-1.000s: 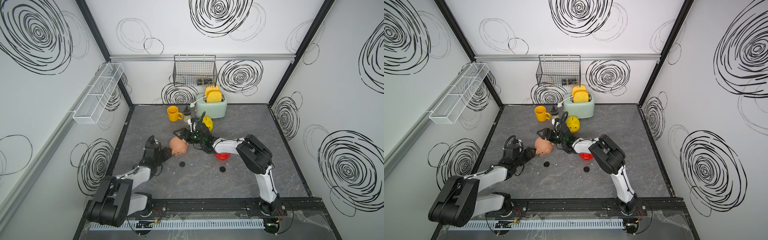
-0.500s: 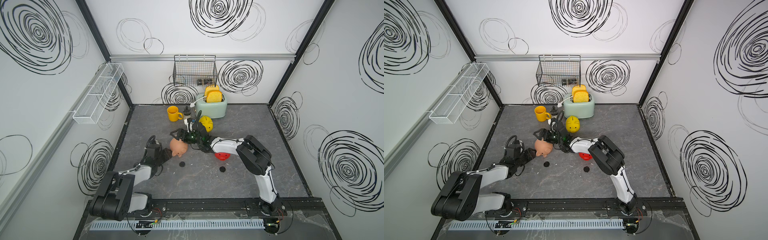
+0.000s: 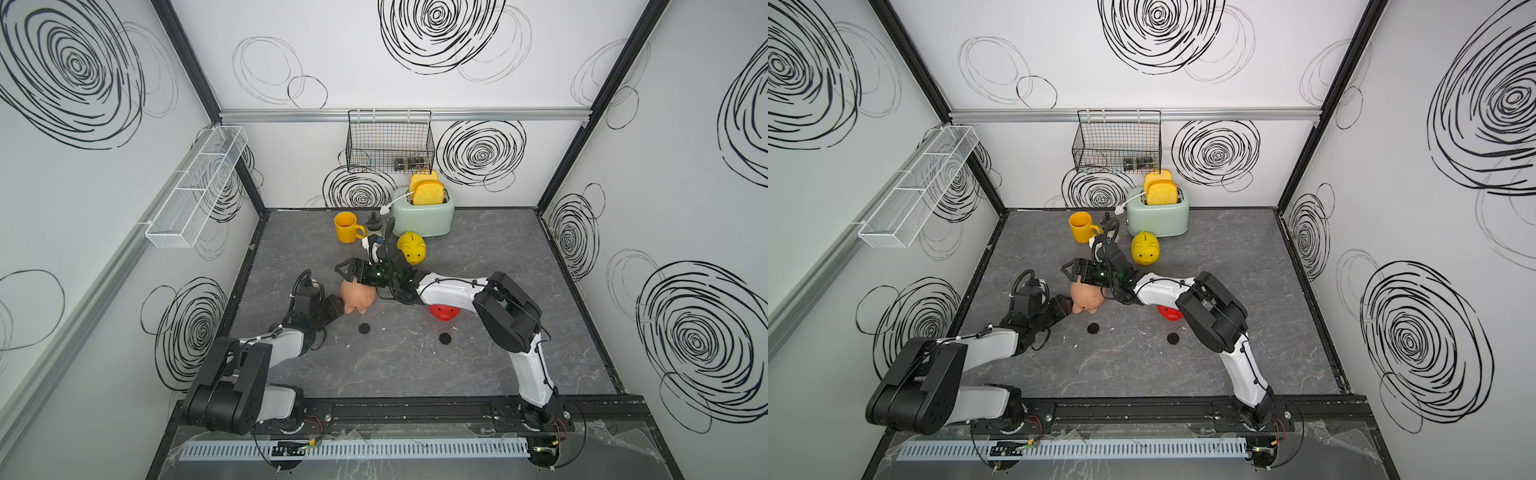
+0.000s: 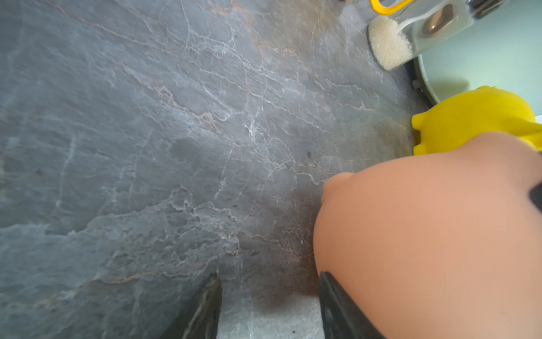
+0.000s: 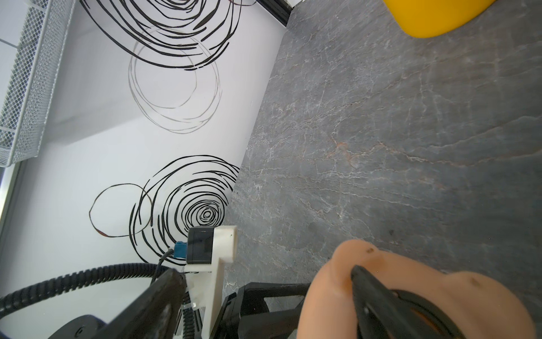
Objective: Close piggy banks
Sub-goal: Turn over the piggy bank at the center of the board.
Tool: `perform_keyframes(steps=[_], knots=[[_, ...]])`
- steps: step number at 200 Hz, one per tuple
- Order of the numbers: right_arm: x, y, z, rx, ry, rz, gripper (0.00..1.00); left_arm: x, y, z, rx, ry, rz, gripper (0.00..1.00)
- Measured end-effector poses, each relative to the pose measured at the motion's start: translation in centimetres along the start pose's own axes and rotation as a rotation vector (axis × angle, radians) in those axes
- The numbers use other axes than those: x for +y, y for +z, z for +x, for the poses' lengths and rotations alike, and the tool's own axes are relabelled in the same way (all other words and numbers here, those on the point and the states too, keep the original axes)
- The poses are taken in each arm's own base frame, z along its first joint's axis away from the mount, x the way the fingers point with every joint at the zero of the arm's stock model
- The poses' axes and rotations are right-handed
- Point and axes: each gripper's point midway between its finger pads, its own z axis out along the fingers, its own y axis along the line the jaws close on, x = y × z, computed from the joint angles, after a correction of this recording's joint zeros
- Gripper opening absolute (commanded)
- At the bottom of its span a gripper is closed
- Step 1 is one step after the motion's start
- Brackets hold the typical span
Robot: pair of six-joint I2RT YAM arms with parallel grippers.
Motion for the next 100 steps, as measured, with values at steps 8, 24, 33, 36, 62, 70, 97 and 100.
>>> perform_keyframes(steps=[8,24,33,36,62,70,97,100], knots=[[0.05,0.03,0.03,-0.001,-0.004,0.002,0.92,0.01,0.01,-0.02,-0.001,0.0,-0.001,0.58],[0.04,0.06,0.09,-0.003,-0.015,0.009,0.92,0.03,0.02,-0.03,-0.001,0.001,-0.002,0.58],[0.02,0.08,0.1,-0.005,-0.02,0.012,0.92,0.03,0.03,-0.05,-0.002,0.003,-0.002,0.58],[0.04,0.08,0.11,-0.006,-0.022,0.012,0.92,0.02,0.03,-0.06,-0.002,0.004,-0.002,0.58],[0.14,0.08,0.2,-0.009,-0.036,0.017,0.92,0.05,0.13,-0.2,-0.005,0.011,-0.007,0.58],[0.18,0.11,0.25,-0.008,-0.041,0.021,0.92,0.08,0.13,-0.21,-0.006,0.014,-0.009,0.58],[0.68,0.32,0.6,0.0,-0.065,0.041,0.92,0.14,0.13,-0.26,-0.008,0.018,-0.011,0.58],[0.76,0.35,0.66,0.001,-0.067,0.043,0.92,0.14,0.13,-0.26,-0.008,0.018,-0.011,0.59]])
